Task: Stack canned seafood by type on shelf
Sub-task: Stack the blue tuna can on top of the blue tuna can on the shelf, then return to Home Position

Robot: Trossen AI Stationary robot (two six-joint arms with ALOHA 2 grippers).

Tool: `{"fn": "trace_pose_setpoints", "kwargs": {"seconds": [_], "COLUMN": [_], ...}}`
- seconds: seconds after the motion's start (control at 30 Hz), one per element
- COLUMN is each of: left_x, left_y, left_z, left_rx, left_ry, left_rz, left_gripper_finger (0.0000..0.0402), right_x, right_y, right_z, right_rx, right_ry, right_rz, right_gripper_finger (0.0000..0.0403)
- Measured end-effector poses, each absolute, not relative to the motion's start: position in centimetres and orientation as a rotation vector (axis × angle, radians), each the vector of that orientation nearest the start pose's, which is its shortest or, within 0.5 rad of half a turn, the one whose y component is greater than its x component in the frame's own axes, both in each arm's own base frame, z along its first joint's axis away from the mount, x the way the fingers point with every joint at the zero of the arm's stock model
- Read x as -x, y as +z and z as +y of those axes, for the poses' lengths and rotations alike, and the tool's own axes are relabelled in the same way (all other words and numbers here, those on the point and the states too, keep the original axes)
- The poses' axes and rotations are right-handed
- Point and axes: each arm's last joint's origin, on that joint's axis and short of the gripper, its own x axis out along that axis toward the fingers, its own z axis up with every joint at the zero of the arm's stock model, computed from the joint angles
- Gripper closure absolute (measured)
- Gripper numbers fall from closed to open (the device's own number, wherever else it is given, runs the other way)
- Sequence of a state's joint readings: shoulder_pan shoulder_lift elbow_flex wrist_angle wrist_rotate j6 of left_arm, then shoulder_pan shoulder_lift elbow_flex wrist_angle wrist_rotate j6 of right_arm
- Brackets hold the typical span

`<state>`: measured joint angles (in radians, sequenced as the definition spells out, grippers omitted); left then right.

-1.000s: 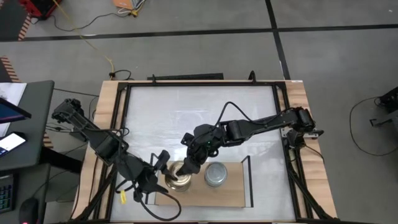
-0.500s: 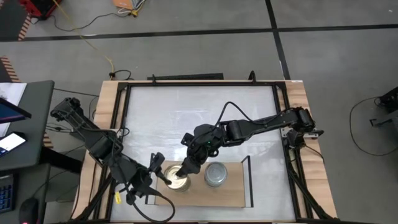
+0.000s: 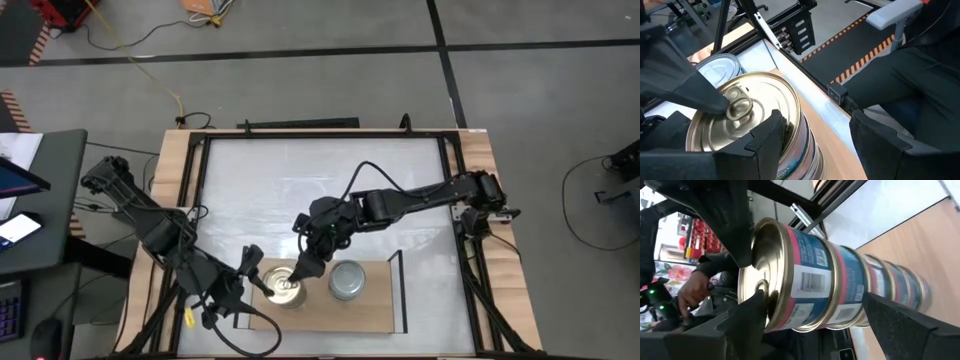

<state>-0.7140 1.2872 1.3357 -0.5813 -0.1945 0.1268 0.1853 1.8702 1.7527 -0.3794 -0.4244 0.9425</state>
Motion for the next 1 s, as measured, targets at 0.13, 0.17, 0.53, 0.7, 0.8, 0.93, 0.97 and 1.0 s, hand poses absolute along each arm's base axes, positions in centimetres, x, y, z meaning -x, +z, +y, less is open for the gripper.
{"fn": "trace_pose_setpoints", "kwargs": {"seconds": [0.13, 0.17, 0.53, 0.7, 0.8, 0.93, 0.97, 1.0], "left_x": [-20.5, -20.4, -20.2, -20.2, -19.9, -19.3, -19.0, -18.6], "left_y": [38.4, 38.4, 38.8, 38.9, 39.2, 39.9, 40.2, 40.6], "left_z": [-17.0, -16.9, -16.8, -16.8, -16.6, -15.9, -15.6, -15.2], "left_rx": [-0.356, -0.356, -0.366, -0.389, -0.39, -0.418, -0.418, -0.412], "left_ry": [-0.534, -0.534, -0.546, -0.551, -0.549, -0.512, -0.504, -0.493], "left_rz": [0.44, 0.439, 0.412, 0.394, 0.382, 0.346, 0.332, 0.316], "left_gripper_finger": [0.0187, 0.0187, 0.0187, 0.0187, 0.0187, 0.0187, 0.0187, 0.0187], "right_x": [-42.2, -42.2, -40.0, -37.7, -36.0, -34.0, -33.6, -33.1], "right_y": [34.0, 34.0, 37.3, 39.4, 40.0, 39.9, 39.8, 39.8], "right_z": [8.4, 8.2, 5.5, 4.9, 4.5, 4.0, 3.9, 3.8], "right_rx": [-0.944, -0.939, -0.88, -0.802, -0.704, -0.57, -0.535, -0.501], "right_ry": [0.297, 0.297, 0.278, 0.271, 0.232, 0.143, 0.108, 0.063], "right_rz": [0.754, 0.753, 0.668, 0.643, 0.675, 0.756, 0.771, 0.787], "right_gripper_finger": [0.005, 0.005, 0.005, 0.005, 0.005, 0.005, 0.005, 0.0051]}}
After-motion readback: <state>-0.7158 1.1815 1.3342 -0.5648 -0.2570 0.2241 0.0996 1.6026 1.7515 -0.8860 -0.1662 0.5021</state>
